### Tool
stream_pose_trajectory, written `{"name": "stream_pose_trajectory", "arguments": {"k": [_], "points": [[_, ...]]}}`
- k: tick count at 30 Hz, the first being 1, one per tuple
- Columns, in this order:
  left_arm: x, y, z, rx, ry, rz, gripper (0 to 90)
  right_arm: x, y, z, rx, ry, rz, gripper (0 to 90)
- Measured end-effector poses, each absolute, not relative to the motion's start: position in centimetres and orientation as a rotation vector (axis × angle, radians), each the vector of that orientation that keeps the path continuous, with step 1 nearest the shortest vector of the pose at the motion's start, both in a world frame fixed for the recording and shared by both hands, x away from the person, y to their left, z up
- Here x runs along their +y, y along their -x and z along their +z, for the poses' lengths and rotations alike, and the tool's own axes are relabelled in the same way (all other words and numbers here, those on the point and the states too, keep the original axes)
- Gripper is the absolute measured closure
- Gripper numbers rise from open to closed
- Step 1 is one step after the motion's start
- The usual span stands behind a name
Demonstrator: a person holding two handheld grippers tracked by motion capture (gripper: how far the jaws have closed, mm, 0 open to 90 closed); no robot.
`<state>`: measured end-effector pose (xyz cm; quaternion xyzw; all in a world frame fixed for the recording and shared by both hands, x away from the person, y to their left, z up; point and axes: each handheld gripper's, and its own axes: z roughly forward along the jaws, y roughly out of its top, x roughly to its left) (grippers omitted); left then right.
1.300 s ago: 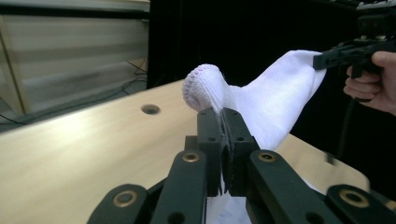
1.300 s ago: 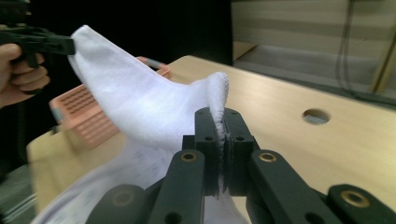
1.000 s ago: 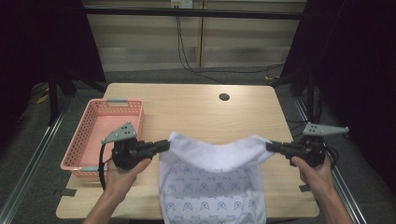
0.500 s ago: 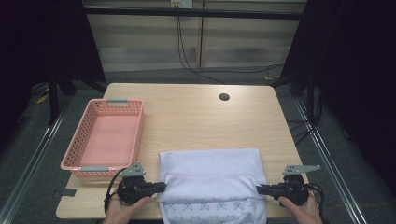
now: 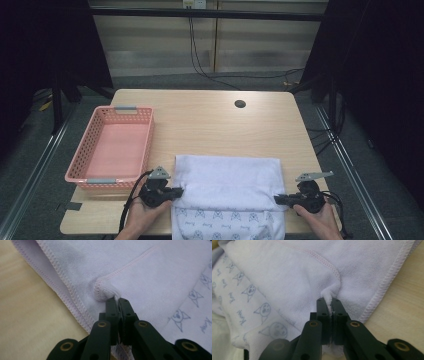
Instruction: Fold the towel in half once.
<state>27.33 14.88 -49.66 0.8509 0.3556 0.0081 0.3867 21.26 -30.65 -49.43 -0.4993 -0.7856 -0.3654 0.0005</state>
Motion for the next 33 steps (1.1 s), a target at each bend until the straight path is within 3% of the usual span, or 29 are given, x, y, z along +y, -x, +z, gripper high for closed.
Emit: {"name": "stream_pose_trajectory", "arguments": {"k": [24,33], "points": [[10.6,-37.3,-50.3,1.074,-2.065,0.179,87.5,-32.6,-31.7,-49.8,-2.538,1.797,-1.167,86.9],[10.0,-40.2,-50.6,1.095,-2.023,0.18,87.5,-33.0,-35.3,-50.2,-2.483,1.868,-1.224,86.9]]}}
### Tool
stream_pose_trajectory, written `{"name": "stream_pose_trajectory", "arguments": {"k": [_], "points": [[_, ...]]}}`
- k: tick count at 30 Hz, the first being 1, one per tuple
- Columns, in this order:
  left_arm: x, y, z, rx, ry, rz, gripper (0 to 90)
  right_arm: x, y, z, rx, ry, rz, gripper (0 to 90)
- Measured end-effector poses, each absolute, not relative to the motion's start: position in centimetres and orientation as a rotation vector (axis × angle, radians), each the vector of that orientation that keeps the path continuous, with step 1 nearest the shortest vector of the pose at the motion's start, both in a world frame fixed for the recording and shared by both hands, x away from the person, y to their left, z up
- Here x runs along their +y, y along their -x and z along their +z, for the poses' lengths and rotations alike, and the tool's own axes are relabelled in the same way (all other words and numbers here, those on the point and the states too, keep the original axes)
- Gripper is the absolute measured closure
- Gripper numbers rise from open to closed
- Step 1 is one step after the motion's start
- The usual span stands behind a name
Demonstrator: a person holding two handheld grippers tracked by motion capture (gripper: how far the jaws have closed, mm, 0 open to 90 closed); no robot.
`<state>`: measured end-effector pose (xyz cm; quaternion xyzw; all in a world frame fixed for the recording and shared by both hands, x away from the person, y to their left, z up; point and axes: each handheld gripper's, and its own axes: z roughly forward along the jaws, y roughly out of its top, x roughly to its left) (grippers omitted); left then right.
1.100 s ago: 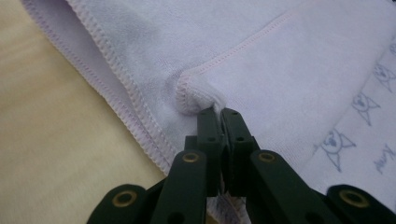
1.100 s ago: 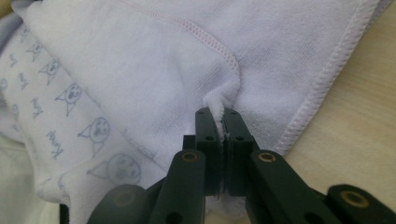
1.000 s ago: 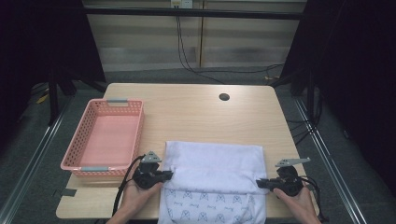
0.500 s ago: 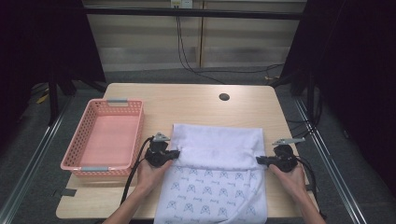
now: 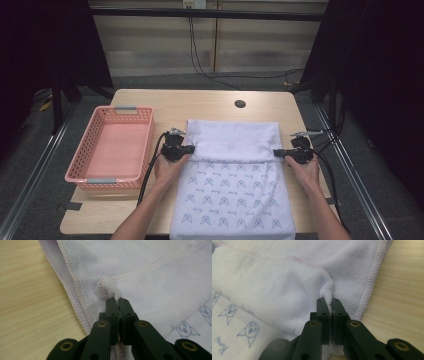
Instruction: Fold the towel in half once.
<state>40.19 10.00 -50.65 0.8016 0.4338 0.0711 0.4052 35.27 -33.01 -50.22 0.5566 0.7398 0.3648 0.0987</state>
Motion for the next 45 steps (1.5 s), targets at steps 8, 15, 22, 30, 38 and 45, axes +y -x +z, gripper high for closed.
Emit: {"name": "stream_pose_trajectory", "arguments": {"k": [8,15,22,30,38,45], "points": [[9.4,-42.4,-50.4,1.086,-2.063,0.199,87.5,-32.7,-37.7,-50.4,2.154,-1.649,1.082,86.8],[9.8,-44.4,-50.8,1.116,-2.014,0.2,87.4,-32.7,-39.4,-50.5,2.094,-1.698,1.064,86.8],[10.0,-44.2,-50.3,1.127,-2.022,0.189,87.6,-32.6,-39.4,-50.3,2.085,-1.692,1.091,86.6],[9.5,-42.2,-46.3,1.006,-1.905,0.138,87.6,-34.4,-37.9,-46.4,2.004,-1.587,1.368,86.6],[10.9,-40.5,-41.4,0.876,-1.841,0.174,87.6,-35.0,-36.4,-41.6,1.971,-1.455,1.523,86.6],[13.4,-38.5,-38.6,0.824,-1.798,0.205,87.6,-35.5,-34.1,-38.0,1.964,-1.351,1.57,86.6]]}}
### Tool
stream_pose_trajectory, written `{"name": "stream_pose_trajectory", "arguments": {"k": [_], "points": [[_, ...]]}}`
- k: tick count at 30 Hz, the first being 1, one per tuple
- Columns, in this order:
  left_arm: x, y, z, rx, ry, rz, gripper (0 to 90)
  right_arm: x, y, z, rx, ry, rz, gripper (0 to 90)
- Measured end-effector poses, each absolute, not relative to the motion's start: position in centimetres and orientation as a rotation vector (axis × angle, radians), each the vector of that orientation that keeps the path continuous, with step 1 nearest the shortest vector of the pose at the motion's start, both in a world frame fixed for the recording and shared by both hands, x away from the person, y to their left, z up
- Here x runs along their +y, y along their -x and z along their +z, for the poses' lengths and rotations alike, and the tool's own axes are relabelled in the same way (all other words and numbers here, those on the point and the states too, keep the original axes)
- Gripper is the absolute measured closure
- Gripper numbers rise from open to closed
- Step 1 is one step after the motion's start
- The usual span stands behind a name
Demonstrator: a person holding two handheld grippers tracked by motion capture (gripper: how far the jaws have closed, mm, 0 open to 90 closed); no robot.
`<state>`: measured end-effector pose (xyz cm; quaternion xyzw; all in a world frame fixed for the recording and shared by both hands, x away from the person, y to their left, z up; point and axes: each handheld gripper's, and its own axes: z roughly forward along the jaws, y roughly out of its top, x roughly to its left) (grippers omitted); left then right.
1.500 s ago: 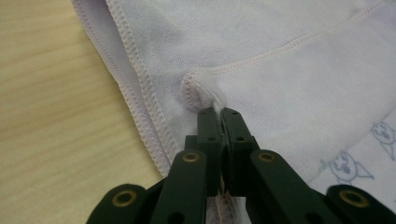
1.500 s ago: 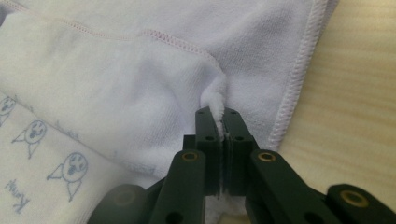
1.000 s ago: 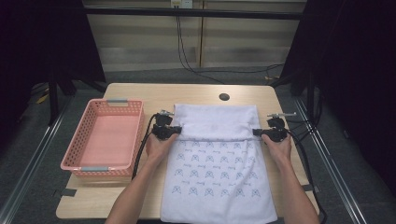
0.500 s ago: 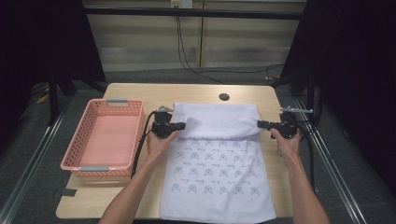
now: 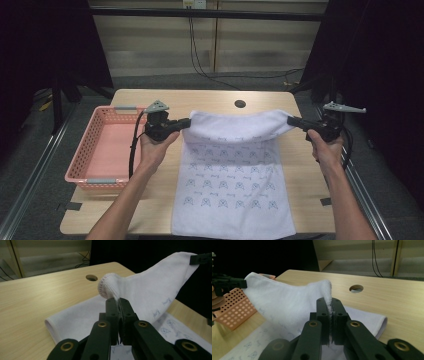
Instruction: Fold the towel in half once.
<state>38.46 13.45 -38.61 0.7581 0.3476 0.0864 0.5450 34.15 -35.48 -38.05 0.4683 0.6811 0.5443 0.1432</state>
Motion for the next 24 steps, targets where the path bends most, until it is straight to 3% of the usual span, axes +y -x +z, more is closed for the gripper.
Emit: {"name": "stream_pose_trajectory", "arguments": {"k": [7,12,24], "points": [[15.2,-34.5,-35.3,0.729,-1.735,0.218,87.7,-35.7,-30.1,-34.7,1.975,-1.248,1.616,86.6],[16.6,-31.8,-35.2,0.709,-1.748,0.206,87.6,-35.0,-26.3,-33.9,2.007,-1.18,1.633,86.6],[17.2,-25.9,-45.0,0.76,-1.955,0.073,87.0,-33.2,-20.2,-44.4,2.311,-1.296,1.502,84.1]]}}
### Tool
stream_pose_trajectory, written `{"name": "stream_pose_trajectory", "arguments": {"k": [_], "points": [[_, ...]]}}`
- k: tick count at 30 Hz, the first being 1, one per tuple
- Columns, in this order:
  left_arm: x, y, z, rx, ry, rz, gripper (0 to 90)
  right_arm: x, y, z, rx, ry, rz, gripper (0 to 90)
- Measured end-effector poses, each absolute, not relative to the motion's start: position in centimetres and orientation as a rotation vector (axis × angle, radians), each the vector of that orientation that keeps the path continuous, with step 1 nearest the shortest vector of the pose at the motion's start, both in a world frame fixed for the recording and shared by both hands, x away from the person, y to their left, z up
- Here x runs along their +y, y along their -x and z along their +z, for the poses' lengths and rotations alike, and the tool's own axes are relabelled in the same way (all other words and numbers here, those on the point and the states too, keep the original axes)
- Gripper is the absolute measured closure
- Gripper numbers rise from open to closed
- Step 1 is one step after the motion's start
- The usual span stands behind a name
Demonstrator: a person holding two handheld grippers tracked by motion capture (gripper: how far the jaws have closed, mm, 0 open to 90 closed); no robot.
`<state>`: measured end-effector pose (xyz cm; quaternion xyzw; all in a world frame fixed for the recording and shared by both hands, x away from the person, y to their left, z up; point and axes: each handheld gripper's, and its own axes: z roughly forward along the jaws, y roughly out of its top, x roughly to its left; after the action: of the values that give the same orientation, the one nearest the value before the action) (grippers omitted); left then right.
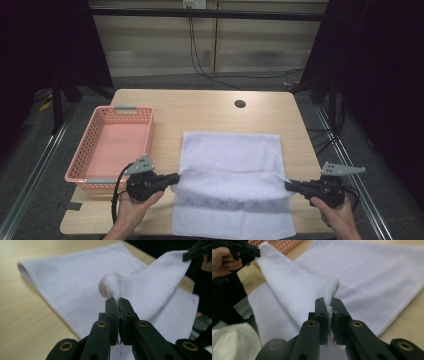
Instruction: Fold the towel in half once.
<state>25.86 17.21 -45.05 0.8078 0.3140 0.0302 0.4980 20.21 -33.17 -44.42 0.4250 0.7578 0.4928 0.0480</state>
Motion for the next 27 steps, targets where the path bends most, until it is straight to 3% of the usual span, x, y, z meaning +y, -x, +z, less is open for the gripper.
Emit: {"name": "stream_pose_trajectory", "arguments": {"k": [5,12,17,20,22,27], "points": [[17.3,-24.8,-47.1,0.714,-2.064,-0.014,86.4,-33.0,-18.3,-46.5,2.447,-1.267,1.472,80.3],[18.3,-22.3,-48.3,0.593,-2.199,-0.111,84.9,-33.3,-15.4,-46.8,2.571,-1.201,1.426,75.1],[19.7,-21.5,-46.9,0.551,-2.145,-0.184,69.5,-33.7,-14.6,-46.4,2.587,-1.203,1.431,66.3],[19.8,-22.3,-45.9,0.576,-2.1,-0.084,69.4,-33.6,-15.3,-46.5,2.518,-1.235,1.432,60.9],[18.8,-24.0,-45.2,0.633,-2.064,-0.07,63.6,-33.1,-16.6,-46.2,2.468,-1.249,1.426,55.0],[14.7,-28.2,-44.5,0.641,-2.05,-0.05,66.6,-31.6,-21.3,-45.2,2.402,-1.243,1.426,56.5]]}}
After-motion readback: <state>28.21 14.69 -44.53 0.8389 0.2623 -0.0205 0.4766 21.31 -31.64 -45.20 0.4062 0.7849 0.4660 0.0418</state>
